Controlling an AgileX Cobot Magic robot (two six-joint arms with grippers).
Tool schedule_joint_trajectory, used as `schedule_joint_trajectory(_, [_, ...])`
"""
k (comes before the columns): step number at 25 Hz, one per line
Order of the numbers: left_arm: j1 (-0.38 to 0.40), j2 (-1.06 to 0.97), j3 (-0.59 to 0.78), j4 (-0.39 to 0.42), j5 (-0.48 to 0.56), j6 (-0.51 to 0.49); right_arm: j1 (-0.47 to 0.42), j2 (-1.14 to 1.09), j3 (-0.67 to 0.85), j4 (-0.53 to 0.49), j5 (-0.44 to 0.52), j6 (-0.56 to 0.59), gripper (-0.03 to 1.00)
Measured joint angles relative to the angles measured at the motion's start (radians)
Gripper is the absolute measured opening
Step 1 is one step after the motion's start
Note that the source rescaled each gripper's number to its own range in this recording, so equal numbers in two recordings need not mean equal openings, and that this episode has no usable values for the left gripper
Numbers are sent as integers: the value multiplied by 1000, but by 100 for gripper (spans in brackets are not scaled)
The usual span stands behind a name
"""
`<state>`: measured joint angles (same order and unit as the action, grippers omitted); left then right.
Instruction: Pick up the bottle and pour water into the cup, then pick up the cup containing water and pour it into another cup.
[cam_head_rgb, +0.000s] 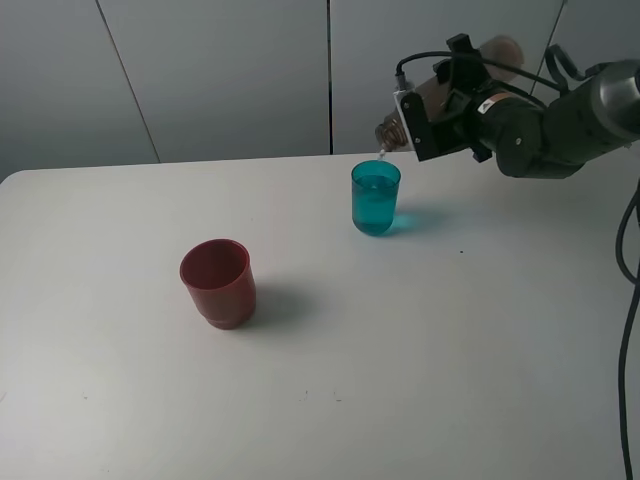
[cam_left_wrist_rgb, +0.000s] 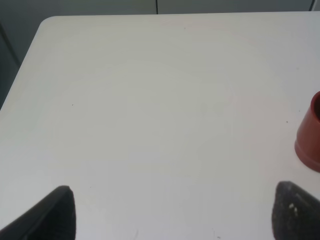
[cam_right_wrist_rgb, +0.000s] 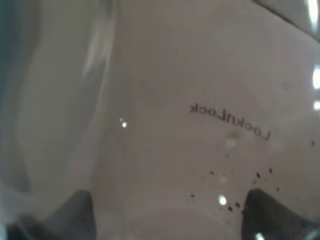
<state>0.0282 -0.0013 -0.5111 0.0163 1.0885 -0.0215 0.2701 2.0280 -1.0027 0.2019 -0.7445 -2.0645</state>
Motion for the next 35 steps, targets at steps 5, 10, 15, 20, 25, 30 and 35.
schedule_joint_trajectory(5, [0,0,0,0,0,0,2,0,-1,-8,-2,-23,0])
schedule_joint_trajectory(10, [0,0,0,0,0,0,2,0,-1,-22,-2,-25,0])
schedule_joint_trajectory(15, [0,0,0,0,0,0,2,0,-1,-50,-2,-25,0])
schedule_joint_trajectory(20, [0,0,0,0,0,0,2,0,-1,-57,-3,-25,0])
schedule_joint_trajectory(25, [0,0,0,0,0,0,2,0,-1,-57,4,-23,0])
schedule_joint_trajectory(30, [0,0,0,0,0,0,2,0,-1,-50,53,101,0])
schedule_joint_trajectory(35, [0,0,0,0,0,0,2,0,-1,0,57,338,0])
